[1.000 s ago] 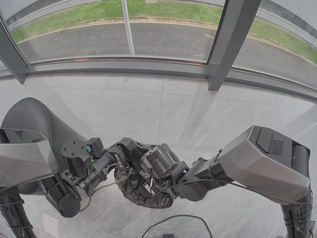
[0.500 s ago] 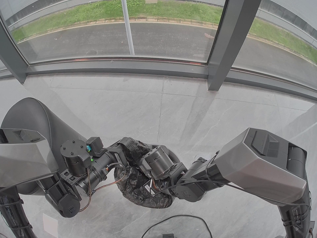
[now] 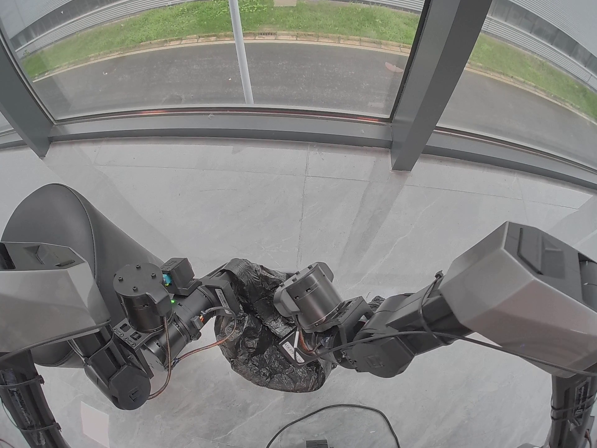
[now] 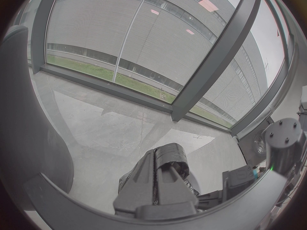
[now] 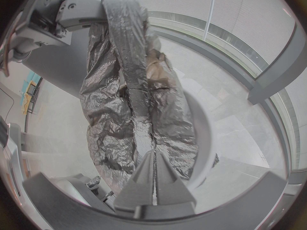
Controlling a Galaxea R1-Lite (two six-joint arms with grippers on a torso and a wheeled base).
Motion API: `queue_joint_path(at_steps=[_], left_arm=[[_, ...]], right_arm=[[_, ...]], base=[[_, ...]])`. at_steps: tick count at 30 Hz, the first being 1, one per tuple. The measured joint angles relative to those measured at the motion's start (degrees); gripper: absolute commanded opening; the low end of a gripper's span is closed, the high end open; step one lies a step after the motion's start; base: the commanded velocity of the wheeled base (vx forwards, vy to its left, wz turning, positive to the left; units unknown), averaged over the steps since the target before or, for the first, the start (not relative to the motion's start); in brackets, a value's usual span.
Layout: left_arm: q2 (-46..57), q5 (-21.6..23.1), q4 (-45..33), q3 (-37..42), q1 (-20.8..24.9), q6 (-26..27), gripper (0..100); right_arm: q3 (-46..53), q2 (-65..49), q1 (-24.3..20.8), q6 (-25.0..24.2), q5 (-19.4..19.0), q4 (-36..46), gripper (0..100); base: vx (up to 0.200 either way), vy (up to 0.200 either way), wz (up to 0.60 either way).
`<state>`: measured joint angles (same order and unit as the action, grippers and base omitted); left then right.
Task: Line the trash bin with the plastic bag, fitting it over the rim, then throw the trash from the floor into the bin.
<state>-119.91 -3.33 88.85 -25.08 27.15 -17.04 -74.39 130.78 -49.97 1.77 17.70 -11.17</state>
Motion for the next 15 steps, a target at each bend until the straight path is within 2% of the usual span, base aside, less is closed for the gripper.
queue_joint_path(at_steps=[7,8,15], left_arm=[[0.0,0.0,0.0,0.1,0.0,0.0,0],[0.0,0.0,0.0,0.1,0.0,0.0,0],[0.0,0.0,0.0,0.3,0.0,0.0,0]], right_arm=[[6.6,-4.2,-0.8,-0.5,1.5,-0.7,0],[7.3,-4.5,-1.2,-0.7,1.5,-0.9,100],[8.9,-3.9,-3.8,-0.3,1.8,-5.2,100]], base=[[0.0,0.0,0.0],[0.0,0.0,0.0],[0.0,0.0,0.0]])
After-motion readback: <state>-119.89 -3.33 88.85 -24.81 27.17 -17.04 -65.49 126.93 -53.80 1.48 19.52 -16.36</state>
